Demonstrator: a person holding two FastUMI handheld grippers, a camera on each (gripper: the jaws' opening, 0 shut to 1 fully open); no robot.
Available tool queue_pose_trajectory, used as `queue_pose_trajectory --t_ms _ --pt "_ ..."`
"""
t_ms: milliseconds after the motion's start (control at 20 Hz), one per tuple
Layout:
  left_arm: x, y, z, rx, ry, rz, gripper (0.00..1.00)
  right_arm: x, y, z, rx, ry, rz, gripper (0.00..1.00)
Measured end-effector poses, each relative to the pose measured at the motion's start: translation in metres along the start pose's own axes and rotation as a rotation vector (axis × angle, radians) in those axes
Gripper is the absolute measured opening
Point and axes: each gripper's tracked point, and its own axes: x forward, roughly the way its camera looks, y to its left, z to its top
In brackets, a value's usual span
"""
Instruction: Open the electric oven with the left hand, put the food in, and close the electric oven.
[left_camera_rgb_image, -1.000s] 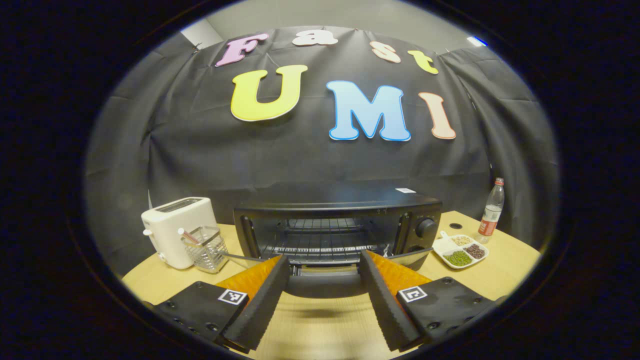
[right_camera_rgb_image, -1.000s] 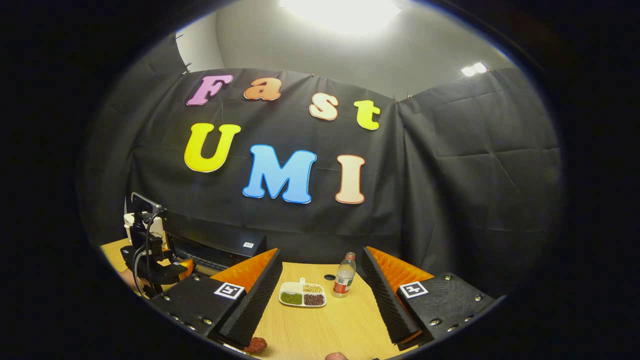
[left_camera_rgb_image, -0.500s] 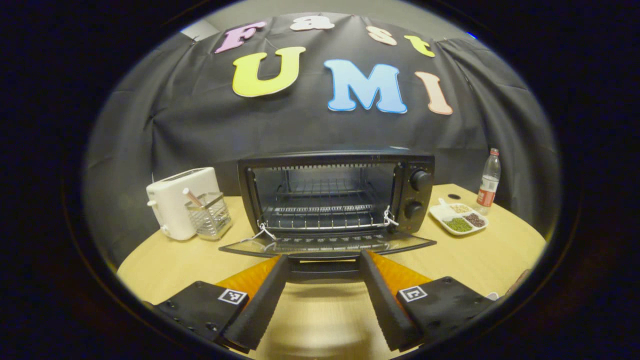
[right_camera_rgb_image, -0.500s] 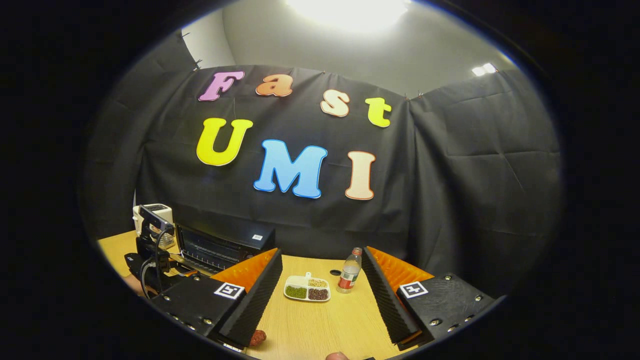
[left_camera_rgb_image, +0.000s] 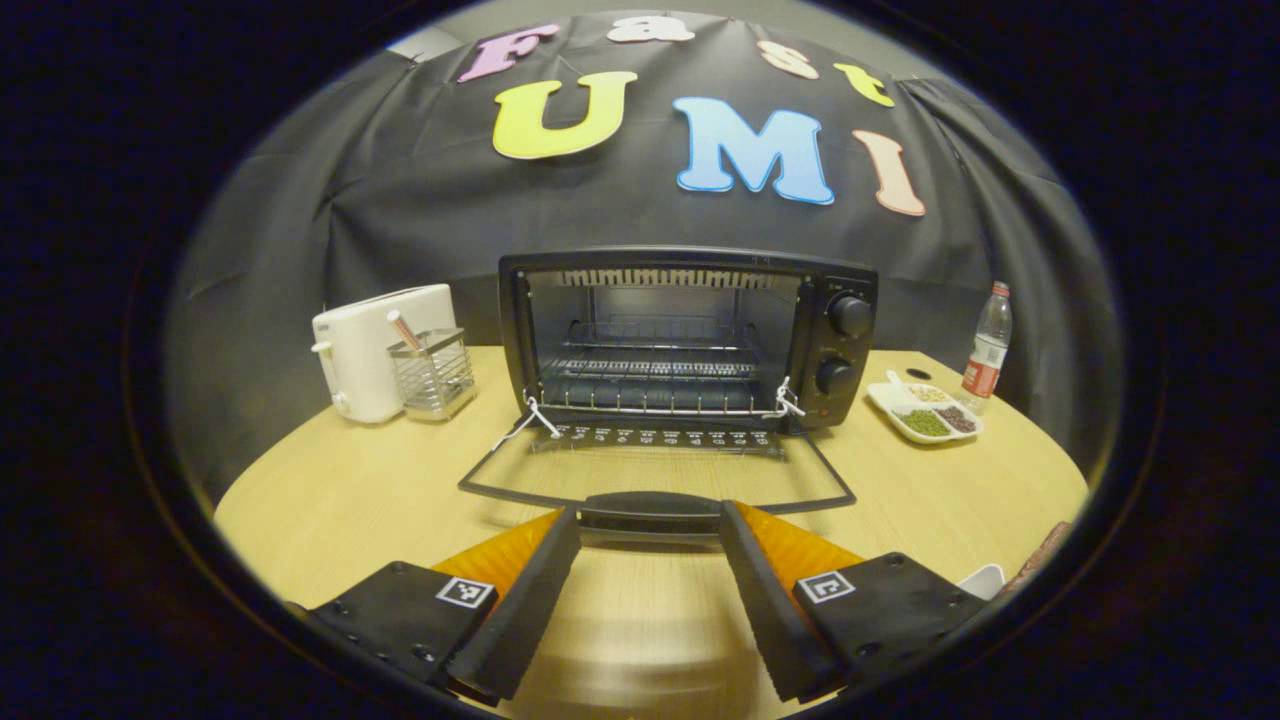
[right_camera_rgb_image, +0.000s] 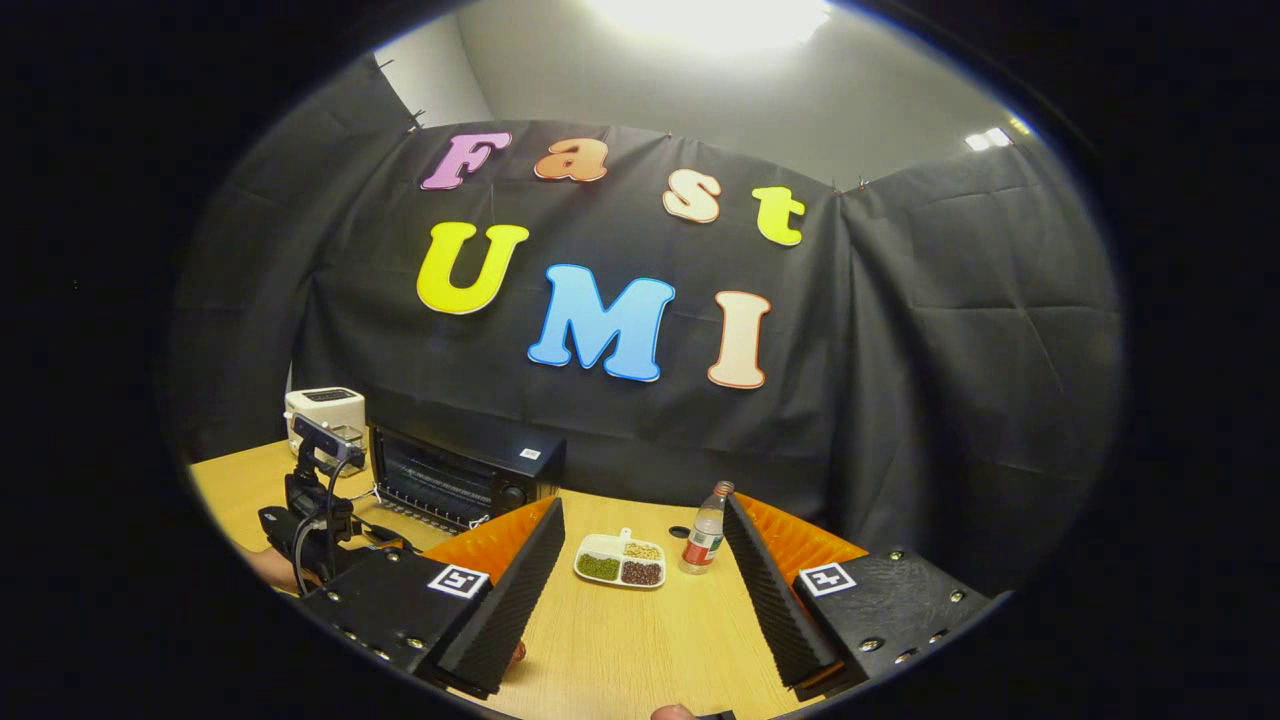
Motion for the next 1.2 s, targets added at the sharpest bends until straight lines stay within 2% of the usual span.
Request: queue_pose_trajectory --t_ms 50,100,200,350,400,600,850,950,1050,1200 --pt "-0.011 -0.001 0.004 -0.003 -0.009 0.002 0.99 -0.001 0.002 -0.003 0.008 0.006 0.019 0.97" --pt "-0.024 -0.002 0.011 -0.006 -0.026 0.004 0.95 -0.001 0.004 -0.008 0.019 0.015 0.041 0.97" --pt "-0.054 -0.004 0.032 -0.014 -0.077 0.007 0.94 -0.001 0.011 -0.020 0.056 0.045 0.097 0.97" --pt "-0.103 -0.008 0.070 -0.012 -0.166 0.012 0.98 0.001 0.023 -0.045 0.128 0.117 0.179 0.97" --pt "-0.122 -0.010 0.084 -0.005 -0.197 0.013 0.91 0.001 0.027 -0.057 0.143 0.149 0.203 0.97" --pt "-0.187 -0.006 0.134 0.020 -0.304 0.028 0.98 0.004 0.047 -0.097 0.214 0.284 0.301 0.97" --pt "-0.247 -0.003 0.180 0.007 -0.392 0.028 0.94 0.012 0.066 -0.129 0.307 0.411 0.347 0.97" --pt "-0.260 -0.002 0.191 0.006 -0.410 0.015 0.98 0.015 0.080 -0.144 0.350 0.480 0.369 0.97" --pt "-0.270 0.002 0.202 0.011 -0.428 0.004 0.98 0.017 0.091 -0.159 0.405 0.539 0.378 0.99" --pt "-0.279 0.009 0.215 0.033 -0.460 -0.004 0.98 0.010 0.104 -0.189 0.476 0.650 0.371 0.97"
